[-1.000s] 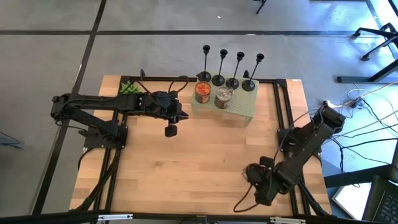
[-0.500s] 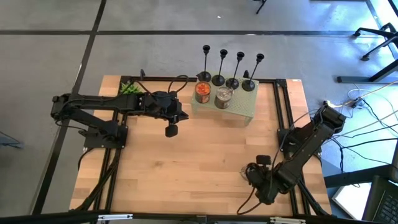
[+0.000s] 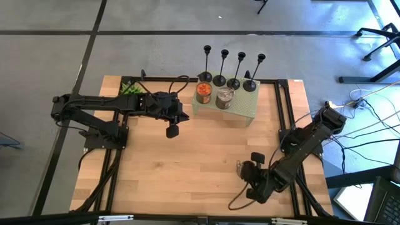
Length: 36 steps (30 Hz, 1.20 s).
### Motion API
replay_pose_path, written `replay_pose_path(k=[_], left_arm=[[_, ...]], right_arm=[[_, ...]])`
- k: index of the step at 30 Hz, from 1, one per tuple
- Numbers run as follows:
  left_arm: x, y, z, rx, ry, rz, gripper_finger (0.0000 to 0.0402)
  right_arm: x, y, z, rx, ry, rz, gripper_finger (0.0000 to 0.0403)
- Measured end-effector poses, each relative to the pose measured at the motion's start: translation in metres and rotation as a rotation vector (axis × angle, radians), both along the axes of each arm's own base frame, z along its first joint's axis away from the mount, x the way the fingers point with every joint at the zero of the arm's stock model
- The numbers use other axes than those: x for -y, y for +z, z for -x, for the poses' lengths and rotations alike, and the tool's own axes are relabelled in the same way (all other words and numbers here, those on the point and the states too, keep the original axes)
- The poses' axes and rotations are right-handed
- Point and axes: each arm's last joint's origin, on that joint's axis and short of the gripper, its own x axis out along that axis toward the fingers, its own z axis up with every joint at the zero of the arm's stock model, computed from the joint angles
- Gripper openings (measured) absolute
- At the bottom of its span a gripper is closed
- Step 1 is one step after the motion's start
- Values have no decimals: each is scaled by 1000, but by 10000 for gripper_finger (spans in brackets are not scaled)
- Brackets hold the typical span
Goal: Pick & Place candle stick holders
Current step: Put the silver scented candle on the shelf
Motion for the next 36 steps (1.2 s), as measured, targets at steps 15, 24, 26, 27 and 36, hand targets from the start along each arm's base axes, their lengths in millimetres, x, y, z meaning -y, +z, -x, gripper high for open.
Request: replay_pose_path(k=[15,24,26,27,36], left_arm=[[0,-1,0,-8,0,1,36],[0,-3,2,-34,0,3,36],[0,-3,2,-35,0,3,36],[0,-3,2,-35,0,3,36],[0,-3,2,-35,-1,2,36]], right_arm=[[28,13,-35,-87,-79,-159,30],[38,14,-43,-115,-94,-215,30],[39,14,-44,-130,-96,-236,30],[40,14,-45,-133,-98,-241,30],[43,16,-51,-19,-122,-155,30]])
